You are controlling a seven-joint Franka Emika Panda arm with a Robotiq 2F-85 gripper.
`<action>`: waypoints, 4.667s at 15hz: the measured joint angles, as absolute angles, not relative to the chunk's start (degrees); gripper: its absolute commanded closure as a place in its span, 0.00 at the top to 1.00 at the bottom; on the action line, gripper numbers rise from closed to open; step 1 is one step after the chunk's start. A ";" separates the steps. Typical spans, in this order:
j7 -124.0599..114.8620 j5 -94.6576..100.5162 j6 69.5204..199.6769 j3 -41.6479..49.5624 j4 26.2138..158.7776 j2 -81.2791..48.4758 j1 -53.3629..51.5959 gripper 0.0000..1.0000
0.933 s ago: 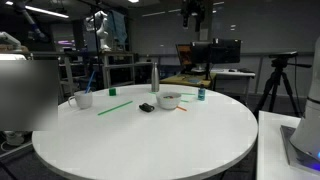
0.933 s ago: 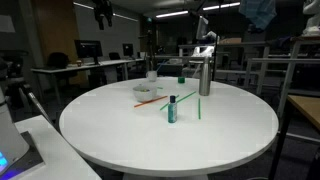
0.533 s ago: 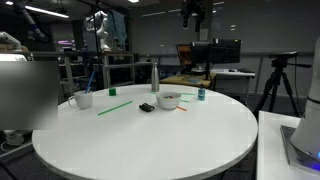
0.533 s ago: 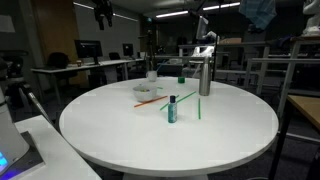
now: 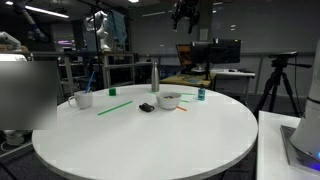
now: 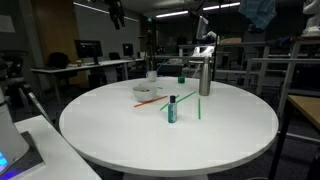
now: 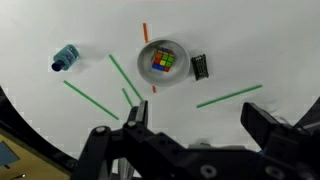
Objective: Take the Rubik's cube out of the bowl and put it on the table
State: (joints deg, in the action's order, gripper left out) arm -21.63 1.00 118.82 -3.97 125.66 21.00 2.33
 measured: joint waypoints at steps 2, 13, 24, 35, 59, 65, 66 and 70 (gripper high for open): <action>-25.02 3.02 120.97 -4.00 124.86 19.03 3.64 1.00; -31.39 5.98 122.56 -2.74 117.49 4.16 5.23 1.00; -36.04 5.09 122.55 0.36 106.05 -10.30 3.67 1.00; -40.89 2.34 122.51 0.75 106.59 -15.59 0.64 1.00; -30.09 -1.49 125.02 2.12 112.28 -19.10 -0.52 1.00; -25.35 -2.03 125.05 2.40 112.28 -21.20 0.10 1.00; -24.80 -2.03 125.07 2.52 112.26 -21.59 0.11 1.00; -23.27 -2.03 125.12 2.74 111.81 -23.15 0.11 1.00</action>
State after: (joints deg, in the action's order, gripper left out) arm -23.27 -2.03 125.12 2.74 111.81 -23.15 0.11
